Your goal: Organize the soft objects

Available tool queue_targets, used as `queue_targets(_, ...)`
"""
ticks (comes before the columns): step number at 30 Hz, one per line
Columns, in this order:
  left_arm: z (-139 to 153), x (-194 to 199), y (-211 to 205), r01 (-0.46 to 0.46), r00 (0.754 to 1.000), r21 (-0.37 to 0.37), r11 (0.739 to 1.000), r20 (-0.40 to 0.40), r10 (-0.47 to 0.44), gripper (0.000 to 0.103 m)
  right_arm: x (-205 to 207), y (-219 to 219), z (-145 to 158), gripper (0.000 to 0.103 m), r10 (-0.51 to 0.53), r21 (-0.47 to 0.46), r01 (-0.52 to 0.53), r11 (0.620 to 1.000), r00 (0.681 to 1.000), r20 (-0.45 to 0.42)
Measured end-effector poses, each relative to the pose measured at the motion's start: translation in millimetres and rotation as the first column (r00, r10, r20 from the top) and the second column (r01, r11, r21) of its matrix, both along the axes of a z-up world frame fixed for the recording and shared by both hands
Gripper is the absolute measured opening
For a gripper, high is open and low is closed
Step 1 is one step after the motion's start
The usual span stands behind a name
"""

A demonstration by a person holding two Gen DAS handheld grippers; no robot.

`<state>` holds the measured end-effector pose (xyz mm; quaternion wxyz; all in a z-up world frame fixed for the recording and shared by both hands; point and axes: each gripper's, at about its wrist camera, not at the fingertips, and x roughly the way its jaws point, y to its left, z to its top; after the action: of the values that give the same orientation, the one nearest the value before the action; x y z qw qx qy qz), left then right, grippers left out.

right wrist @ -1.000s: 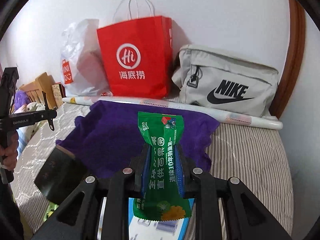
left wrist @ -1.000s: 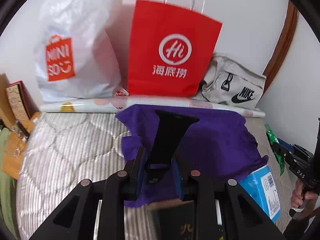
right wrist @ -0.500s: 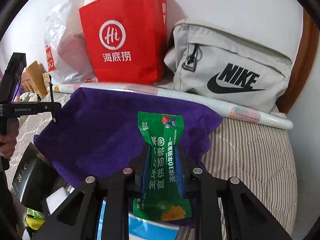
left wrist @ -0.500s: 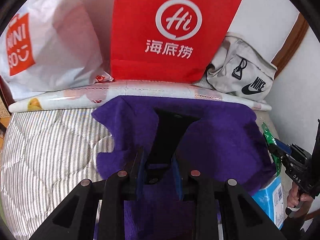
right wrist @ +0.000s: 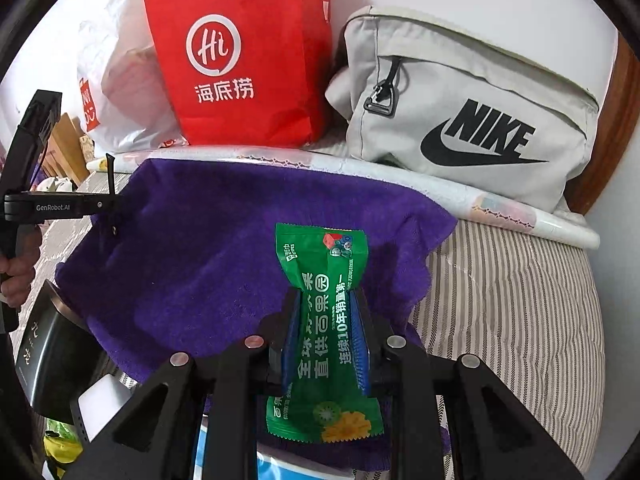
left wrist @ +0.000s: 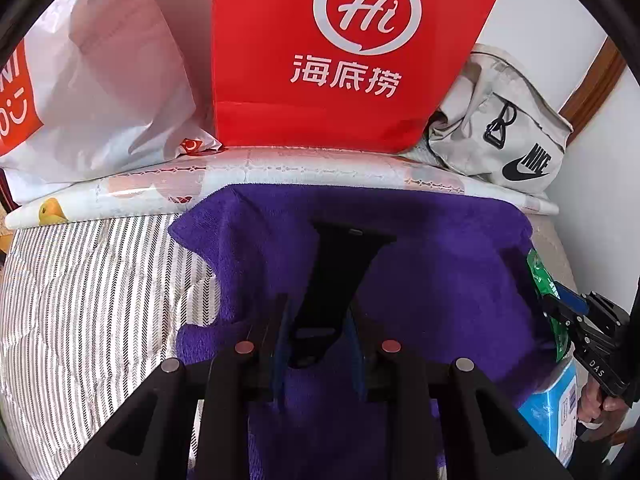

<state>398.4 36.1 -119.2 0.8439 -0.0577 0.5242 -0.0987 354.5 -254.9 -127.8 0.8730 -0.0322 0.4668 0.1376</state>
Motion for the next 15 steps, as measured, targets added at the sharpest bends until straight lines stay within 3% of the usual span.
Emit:
queue_targets(9, -5.5, 4.6, 1.3, -0.002, 1.000, -0.009, 1.000, -0.019, 0.001, 0.027, 1.1, 1.2, -2.3, 0.033, 0.008, -0.006, -0.008, 1.000, 1.000, -0.014)
queue_targets(13, -2.3, 4.9, 2.5, -0.015, 1.000, -0.003, 1.000, -0.021, 0.015, 0.051, 0.1, 5.0, -3.9, 0.050, 0.032, -0.029, -0.032, 0.999, 0.999, -0.019)
queue_targets(15, 2.6, 2.0, 3.5, -0.017, 1.000, -0.015, 1.000, -0.004, 0.017, 0.052, -1.9, 6.2, -1.8, 0.055, 0.037, -0.031, -0.037, 0.999, 0.999, -0.007)
